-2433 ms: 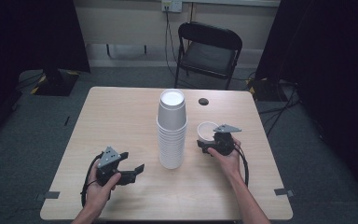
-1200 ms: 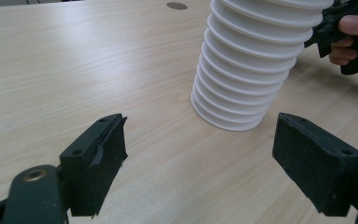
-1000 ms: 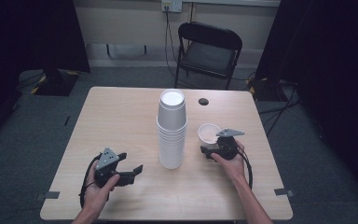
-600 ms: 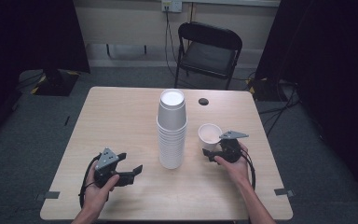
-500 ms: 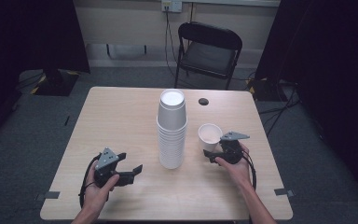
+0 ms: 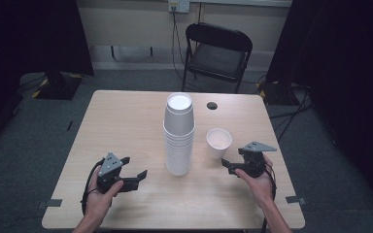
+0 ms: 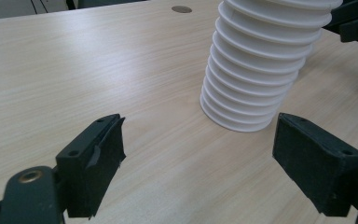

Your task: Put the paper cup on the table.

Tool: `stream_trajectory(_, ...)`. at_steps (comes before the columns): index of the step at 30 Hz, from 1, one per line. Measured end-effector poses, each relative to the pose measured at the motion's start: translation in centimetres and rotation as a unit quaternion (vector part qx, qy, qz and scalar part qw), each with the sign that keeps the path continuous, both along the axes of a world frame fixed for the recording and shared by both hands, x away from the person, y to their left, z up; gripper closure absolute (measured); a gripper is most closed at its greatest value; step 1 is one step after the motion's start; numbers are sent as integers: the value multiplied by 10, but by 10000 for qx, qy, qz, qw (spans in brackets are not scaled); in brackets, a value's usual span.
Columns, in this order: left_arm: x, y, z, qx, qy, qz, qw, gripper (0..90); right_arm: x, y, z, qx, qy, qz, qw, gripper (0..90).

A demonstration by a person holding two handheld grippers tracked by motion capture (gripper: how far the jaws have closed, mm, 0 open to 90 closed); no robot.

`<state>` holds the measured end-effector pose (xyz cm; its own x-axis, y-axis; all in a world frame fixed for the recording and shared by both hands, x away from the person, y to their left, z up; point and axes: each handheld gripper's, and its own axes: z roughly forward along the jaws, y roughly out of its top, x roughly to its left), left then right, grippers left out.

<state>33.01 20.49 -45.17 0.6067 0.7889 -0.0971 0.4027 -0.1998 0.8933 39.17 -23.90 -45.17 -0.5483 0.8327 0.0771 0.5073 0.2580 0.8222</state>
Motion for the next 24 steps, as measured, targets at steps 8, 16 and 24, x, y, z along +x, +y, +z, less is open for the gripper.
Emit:
stream_trajectory(8, -2, 6, 1, -24, 45, 110, 9999, 162, -26, -10, 14, 90, -144, 22, 9999, 141)
stream_trajectory(16, -4, 14, 2, -30, 44, 190, 9998, 163, -53, -23, 18, 140, -213, -51, 9997, 141)
stream_trajectory(24, -4, 15, 2, 23, 62, 200, 9998, 164, -77, -48, 4, 169, -121, -473, 9987, 141)
